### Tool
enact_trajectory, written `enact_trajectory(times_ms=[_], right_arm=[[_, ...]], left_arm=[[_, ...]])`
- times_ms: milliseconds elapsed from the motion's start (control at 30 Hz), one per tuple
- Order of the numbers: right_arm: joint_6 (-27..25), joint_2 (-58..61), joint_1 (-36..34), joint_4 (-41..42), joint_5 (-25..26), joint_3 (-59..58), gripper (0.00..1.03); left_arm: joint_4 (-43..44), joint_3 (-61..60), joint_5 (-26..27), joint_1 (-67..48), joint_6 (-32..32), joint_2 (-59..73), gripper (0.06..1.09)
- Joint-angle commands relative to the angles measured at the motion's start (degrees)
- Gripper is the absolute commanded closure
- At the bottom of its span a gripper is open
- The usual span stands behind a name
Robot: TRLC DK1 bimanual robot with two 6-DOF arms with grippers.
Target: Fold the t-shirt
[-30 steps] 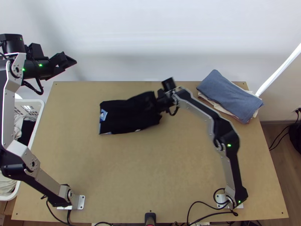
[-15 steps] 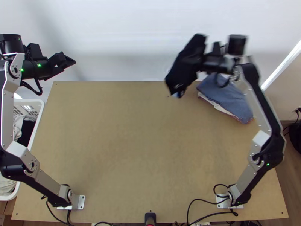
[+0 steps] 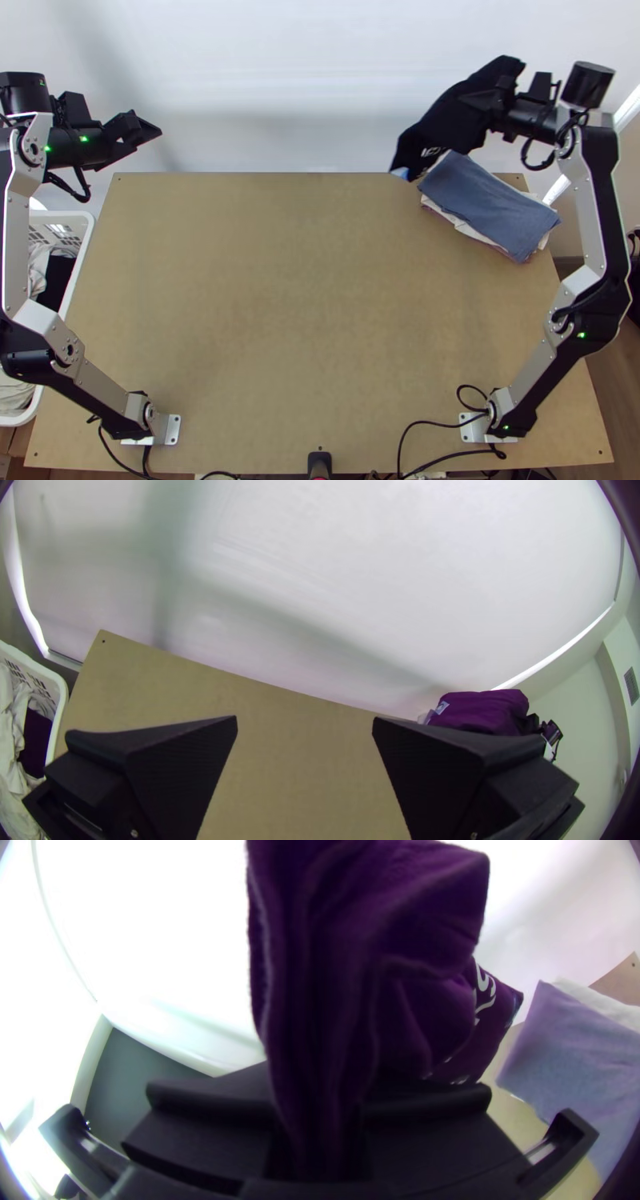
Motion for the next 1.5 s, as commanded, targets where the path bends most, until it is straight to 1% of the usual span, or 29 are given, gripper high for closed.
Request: enact_trajectory(times_ms=[0,233,433,567,667,767,833,900,967,1033,1067,1100,1133,1167,1200,1233,1267,1300,1333,1400,1433,1467], right_arm=[[1.1,2.4,-2.7,1.1,-1.7,3.4,1.0],[0.5,7.0,-7.6,0.9,-5.7,3.6,1.0],[-0.7,9.3,-10.2,-0.6,-6.6,4.2,1.0],[-6.7,9.5,-12.0,-8.1,-6.5,4.0,1.0],[-9.9,9.2,-13.8,-13.2,-6.3,3.9,1.0],[-15.6,8.9,-15.6,-19.4,-4.5,3.2,1.0],[-19.5,8.3,-17.2,-23.0,-4.3,2.2,1.0],[-22.3,7.4,-18.6,-24.9,-2.6,0.6,1.0],[-24.2,6.0,-20.1,-25.0,-2.3,-2.2,1.0],[-26.0,5.1,-21.0,-25.0,-0.9,-4.5,1.0],[-26.6,5.1,-21.5,-25.0,0.0,-5.6,0.92],[-27.3,4.9,-21.8,-25.1,0.4,-6.6,0.76],[-28.4,4.7,-22.2,-25.6,1.1,-7.7,0.56],[-30.0,4.4,-22.4,-26.3,2.2,-8.8,0.49],[-31.0,4.1,-22.5,-26.4,4.3,-10.0,0.48],[-32.1,3.7,-22.7,-26.4,7.1,-11.1,0.44],[-33.2,3.3,-22.8,-26.4,10.0,-12.5,0.29],[-34.4,2.7,-23.0,-26.2,12.3,-14.4,0.08],[-34.9,2.0,-23.5,-25.5,14.0,-16.1,0.03],[-34.9,-0.7,-25.0,-22.9,17.0,-21.1,0.03],[-34.8,-2.5,-25.8,-20.1,19.6,-24.2,0.03],[-34.5,-4.5,-26.4,-15.9,23.7,-27.6,0.03]], left_arm=[[-0.1,-0.5,0.0,-0.2,0.8,-1.1,0.1],[0.6,-0.5,0.0,-1.4,0.3,-0.9,0.1],[0.8,-0.4,0.0,-1.8,0.2,-0.7,0.1],[0.9,-0.3,0.0,-1.8,0.2,-0.8,0.1],[0.9,-0.4,0.0,-1.7,0.2,-0.8,0.1],[1.0,-0.4,0.0,-1.8,0.2,-0.6,0.1],[1.1,-0.4,0.0,-2.0,0.0,-0.5,0.1],[1.2,-0.4,0.0,-2.3,-0.1,-0.6,0.1],[1.3,-0.4,0.0,-2.6,-0.2,-0.6,0.1],[1.4,-0.3,0.0,-2.8,-0.2,-0.6,0.1],[1.4,-0.3,0.0,-2.8,-0.3,-0.6,0.1],[1.4,-0.3,0.0,-2.8,-0.3,-0.6,0.1],[1.4,-0.3,0.0,-2.8,-0.3,-0.6,0.1],[1.4,-0.2,0.0,-2.8,-0.3,-0.6,0.1],[1.4,-0.2,0.0,-2.8,-0.3,-0.6,0.1],[1.4,-0.1,0.0,-2.8,-0.3,-0.8,0.1],[1.4,0.0,0.0,-2.8,-0.3,-0.9,0.1],[1.4,0.0,0.0,-2.8,-0.3,-1.0,0.1],[1.4,0.1,0.0,-2.8,-0.2,-1.1,0.1],[1.4,0.2,0.0,-2.4,-0.2,-1.4,0.1],[1.4,0.2,0.0,-2.1,-0.2,-1.6,0.1],[1.4,0.2,0.0,-1.7,-0.1,-1.8,0.1]])
